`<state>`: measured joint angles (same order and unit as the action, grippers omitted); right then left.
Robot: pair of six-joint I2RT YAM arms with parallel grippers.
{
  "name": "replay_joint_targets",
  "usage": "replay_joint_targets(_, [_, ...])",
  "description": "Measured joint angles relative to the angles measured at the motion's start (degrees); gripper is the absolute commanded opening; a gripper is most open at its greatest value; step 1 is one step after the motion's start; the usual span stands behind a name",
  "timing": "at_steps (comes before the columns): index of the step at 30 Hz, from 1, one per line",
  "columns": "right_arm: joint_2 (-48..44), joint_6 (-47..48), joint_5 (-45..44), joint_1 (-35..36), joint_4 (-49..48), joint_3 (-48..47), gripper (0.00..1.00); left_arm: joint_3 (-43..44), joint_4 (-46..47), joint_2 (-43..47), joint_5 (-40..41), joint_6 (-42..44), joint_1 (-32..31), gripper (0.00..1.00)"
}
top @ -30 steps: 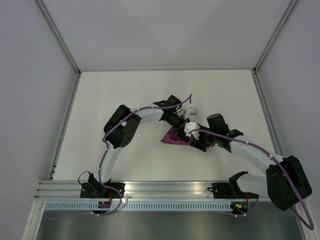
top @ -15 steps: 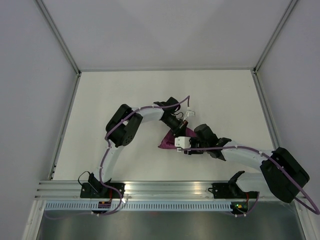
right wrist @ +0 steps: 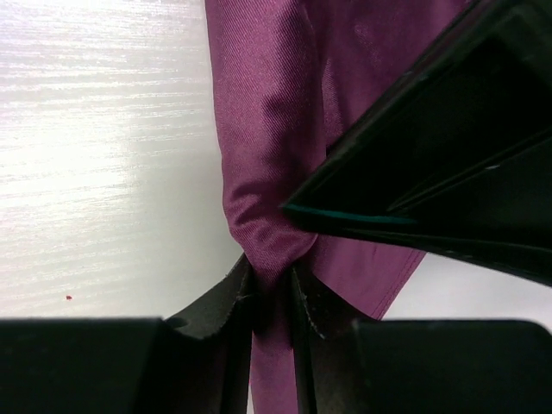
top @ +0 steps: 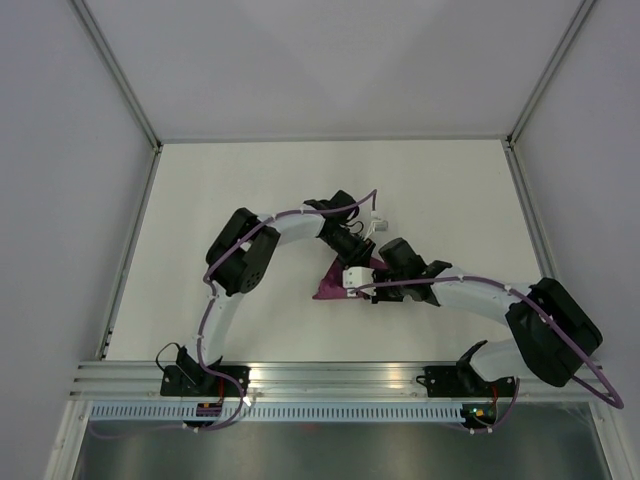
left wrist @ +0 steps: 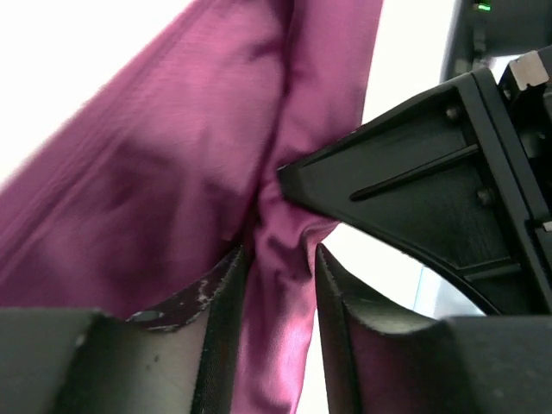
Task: Fold the napkin, place the utensils inside, and roll it up
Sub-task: Roll the napkin at the center of the board.
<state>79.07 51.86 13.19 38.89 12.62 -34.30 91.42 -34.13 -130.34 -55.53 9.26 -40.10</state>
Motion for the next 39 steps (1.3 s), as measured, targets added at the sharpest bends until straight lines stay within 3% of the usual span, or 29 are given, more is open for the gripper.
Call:
replay_joint_targets(10, [10.73,1.62,8.59,-6.19,15.93,-13.77,0.15,-4.04,6.49,12.07,15.82,-3.17,4.35,0.47])
replay_joint_targets(25, [38.18,8.31,23.52,-16.59,49.42,-44.22,0.15,-35.82,33.4,42.64,42.01,-11.28,5.42,0.48])
replay_joint_targets(29, [42.93,9.14,25.49,-17.44,55.19,-49.29,0.16,-44.98,40.61,48.28,48.22,-11.13,1.88,0.51])
replay_joint_targets(32, [45.94,9.55,26.36,-17.86,58.71,-52.48,0.16,-49.09,44.22,49.92,54.27,-9.01,-4.85,0.53])
replay_joint_targets(39, [51.67,10.34,27.82,-18.47,65.79,-58.77,0.16,-48.61,48.72,45.07,64.5,-0.81,-18.32,0.54])
